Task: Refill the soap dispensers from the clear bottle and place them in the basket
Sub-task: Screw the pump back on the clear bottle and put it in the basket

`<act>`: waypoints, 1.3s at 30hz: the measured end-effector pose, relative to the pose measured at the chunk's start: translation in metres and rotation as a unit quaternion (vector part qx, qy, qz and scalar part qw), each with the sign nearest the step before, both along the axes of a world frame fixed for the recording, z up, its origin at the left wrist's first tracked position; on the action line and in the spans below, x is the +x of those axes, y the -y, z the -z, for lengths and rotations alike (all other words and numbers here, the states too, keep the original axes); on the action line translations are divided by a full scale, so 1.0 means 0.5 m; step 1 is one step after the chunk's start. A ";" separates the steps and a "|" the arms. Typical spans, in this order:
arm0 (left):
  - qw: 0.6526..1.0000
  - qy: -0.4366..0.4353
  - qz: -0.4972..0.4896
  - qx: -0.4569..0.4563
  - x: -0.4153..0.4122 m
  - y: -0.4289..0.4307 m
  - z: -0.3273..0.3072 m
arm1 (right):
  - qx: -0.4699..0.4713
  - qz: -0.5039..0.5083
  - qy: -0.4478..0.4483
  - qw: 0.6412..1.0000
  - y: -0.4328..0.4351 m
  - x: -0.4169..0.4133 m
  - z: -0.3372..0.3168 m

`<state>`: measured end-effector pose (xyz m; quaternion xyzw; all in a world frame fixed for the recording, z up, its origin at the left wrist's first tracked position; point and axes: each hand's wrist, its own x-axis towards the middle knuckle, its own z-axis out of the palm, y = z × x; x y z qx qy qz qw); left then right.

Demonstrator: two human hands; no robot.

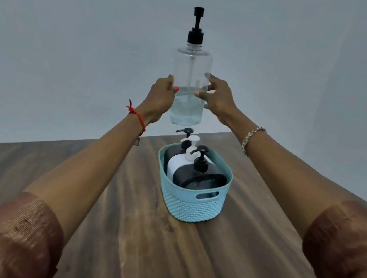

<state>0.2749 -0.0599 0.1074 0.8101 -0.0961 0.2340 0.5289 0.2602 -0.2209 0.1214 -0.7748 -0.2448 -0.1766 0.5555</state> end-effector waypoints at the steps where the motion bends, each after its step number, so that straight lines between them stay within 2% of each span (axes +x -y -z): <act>1: 1.000 -0.018 0.018 0.000 0.029 0.020 -0.005 | 0.005 0.008 -0.004 1.000 0.019 0.026 -0.002; 9: 0.981 -0.174 0.088 -0.007 0.210 0.106 -0.006 | -0.005 0.048 -0.048 0.998 0.114 0.215 0.038; 14: 0.961 -0.254 0.100 0.053 0.337 0.115 0.029 | -0.012 0.068 -0.079 0.995 0.136 0.319 0.107; 19: 0.924 -0.354 0.144 0.025 0.431 0.111 0.082 | -0.015 0.063 -0.114 0.991 0.139 0.410 0.169; 32: 0.894 -0.414 0.168 0.030 0.508 0.138 0.157 | -0.013 0.060 -0.190 0.980 0.160 0.525 0.250; 39: 0.871 -0.449 0.194 0.048 0.485 0.126 0.134 | -0.123 0.053 -0.255 0.958 0.161 0.548 0.255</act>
